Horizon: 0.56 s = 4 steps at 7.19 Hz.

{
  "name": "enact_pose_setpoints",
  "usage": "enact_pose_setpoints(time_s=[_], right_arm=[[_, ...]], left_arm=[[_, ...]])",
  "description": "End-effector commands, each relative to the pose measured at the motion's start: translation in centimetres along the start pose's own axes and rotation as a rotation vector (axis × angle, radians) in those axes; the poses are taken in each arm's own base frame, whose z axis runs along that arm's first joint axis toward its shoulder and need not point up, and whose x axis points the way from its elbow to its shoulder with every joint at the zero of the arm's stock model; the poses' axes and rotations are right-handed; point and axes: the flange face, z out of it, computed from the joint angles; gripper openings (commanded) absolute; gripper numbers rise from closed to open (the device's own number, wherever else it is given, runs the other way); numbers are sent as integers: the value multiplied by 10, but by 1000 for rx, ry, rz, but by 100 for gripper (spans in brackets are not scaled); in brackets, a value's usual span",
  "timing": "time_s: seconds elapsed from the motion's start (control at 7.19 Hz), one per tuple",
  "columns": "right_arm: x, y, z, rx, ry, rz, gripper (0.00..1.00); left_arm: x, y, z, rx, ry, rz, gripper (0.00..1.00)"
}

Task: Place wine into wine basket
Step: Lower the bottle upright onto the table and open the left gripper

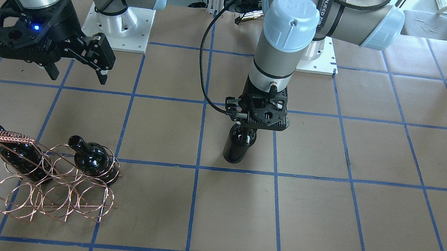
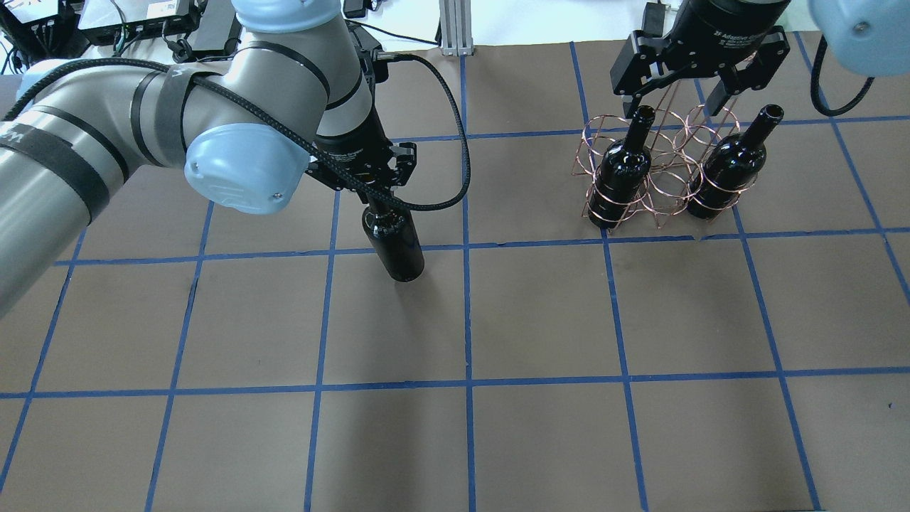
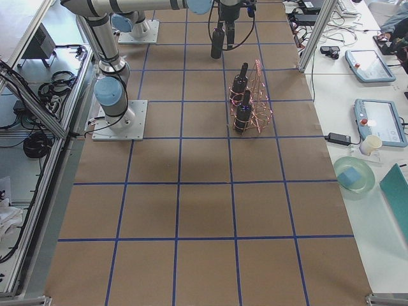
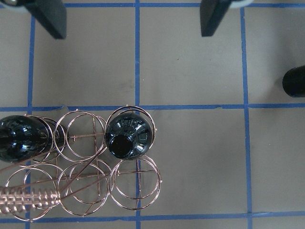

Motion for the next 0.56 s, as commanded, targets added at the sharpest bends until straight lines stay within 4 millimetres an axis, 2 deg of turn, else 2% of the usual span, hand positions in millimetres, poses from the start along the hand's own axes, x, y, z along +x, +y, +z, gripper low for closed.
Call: enact_pose_setpoints(time_s=[0.0,0.28,0.42], right_arm=[[1,1,0,-4,11,-10,100],[1,1,1,-9,11,-18,100],[3,2,-1,-4,13,-22,100]], left_arm=[[-1,4,8,-16,-2,2,0],[-1,3,9,-18,-1,5,0],[-3,3,9,-17,-3,11,42]])
